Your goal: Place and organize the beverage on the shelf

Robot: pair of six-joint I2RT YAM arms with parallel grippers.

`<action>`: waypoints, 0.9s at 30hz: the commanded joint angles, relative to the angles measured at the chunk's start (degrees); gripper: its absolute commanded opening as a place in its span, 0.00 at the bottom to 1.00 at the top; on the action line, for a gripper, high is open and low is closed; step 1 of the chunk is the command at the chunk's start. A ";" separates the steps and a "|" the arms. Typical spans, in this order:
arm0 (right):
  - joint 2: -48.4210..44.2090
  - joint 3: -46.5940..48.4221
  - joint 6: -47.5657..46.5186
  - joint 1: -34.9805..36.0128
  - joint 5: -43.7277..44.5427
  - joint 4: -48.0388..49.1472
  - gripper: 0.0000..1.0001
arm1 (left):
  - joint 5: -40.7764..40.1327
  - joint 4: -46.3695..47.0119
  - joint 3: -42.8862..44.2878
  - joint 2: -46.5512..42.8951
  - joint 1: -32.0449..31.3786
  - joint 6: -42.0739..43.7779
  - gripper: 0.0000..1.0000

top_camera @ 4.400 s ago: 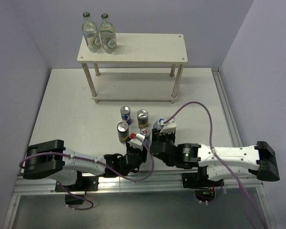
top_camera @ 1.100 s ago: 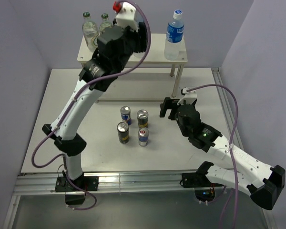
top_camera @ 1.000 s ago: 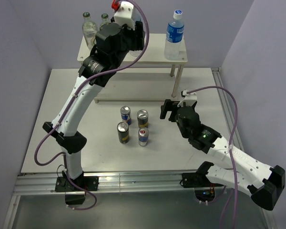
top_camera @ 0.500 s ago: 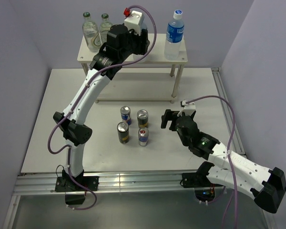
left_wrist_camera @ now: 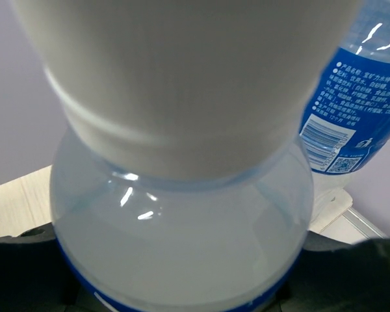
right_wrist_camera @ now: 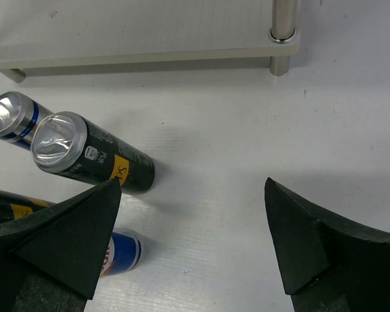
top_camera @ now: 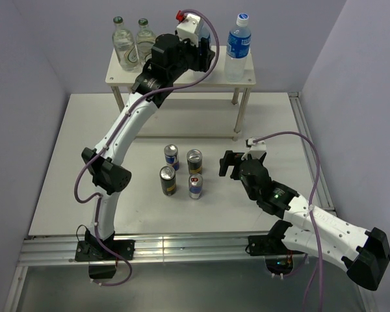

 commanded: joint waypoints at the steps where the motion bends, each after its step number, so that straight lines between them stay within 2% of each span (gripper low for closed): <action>1: -0.47 -0.15 0.68 0.41 0.91 2.15 0.98 | 3.79 7.53 1.98 -0.22 0.02 -0.46 0.61; 2: -0.47 -0.15 0.68 0.41 0.99 2.15 0.98 | 3.97 7.79 1.80 -0.14 0.02 -0.46 0.69; 3: -0.47 -0.15 0.76 0.41 0.99 2.15 0.98 | 4.15 7.88 1.72 -0.22 0.02 -0.55 0.73; 5: -0.55 -0.32 0.68 0.41 1.17 2.15 0.98 | 4.68 8.41 1.71 -0.22 0.02 -0.37 0.80; 8: -0.64 -0.50 0.85 0.41 1.52 2.15 0.98 | 4.85 8.32 1.45 -0.22 0.11 -0.20 0.84; 11: -0.56 -0.67 0.94 0.41 1.52 2.15 0.98 | 4.76 8.59 0.22 -0.92 0.02 -0.11 0.87; 20: 0.06 -0.85 1.20 0.41 1.70 2.41 0.98 | 3.19 9.38 -4.52 -4.17 -0.15 0.59 0.86; 23: 0.24 -1.11 1.20 0.41 1.70 2.85 0.98 | 0.82 9.81 -8.38 -7.76 -1.20 3.22 0.85; 27: 0.59 -1.47 1.20 0.41 1.35 3.29 0.98 | -5.25 12.10 -17.77 -14.45 -4.37 7.88 0.91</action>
